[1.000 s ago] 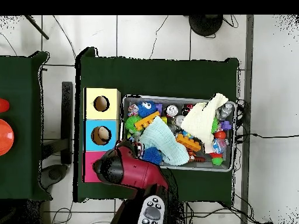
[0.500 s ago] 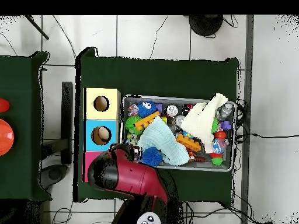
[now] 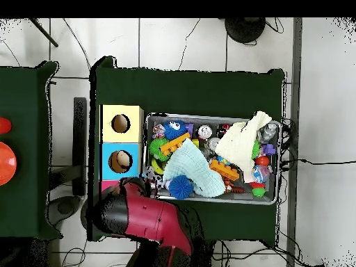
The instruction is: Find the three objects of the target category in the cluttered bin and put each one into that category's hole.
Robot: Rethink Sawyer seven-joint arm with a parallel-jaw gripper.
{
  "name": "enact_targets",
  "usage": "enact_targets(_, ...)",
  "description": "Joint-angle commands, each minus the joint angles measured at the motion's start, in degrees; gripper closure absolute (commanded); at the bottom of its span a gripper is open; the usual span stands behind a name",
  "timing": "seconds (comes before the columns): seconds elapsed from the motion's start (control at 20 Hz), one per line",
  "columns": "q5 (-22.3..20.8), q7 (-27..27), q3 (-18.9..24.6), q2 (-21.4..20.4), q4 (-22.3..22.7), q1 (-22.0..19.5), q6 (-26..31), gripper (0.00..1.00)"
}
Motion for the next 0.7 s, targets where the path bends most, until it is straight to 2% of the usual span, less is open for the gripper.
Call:
enact_targets(0.05, 3.6, 17.4, 0.5, 0.8, -3.4, 1.9, 5.1, 1.00)
enact_targets(0.3, 5.8, 17.9, 2.6, 2.1, -0.7, 2.4, -0.6, 1.00)
enact_targets(0.45, 7.1, 18.1, 3.0, 3.2, -0.7, 2.9, -2.3, 1.00)
enact_targets(0.7, 8.0, 18.4, 0.8, 4.5, -4.6, 4.1, 1.1, 1.00)
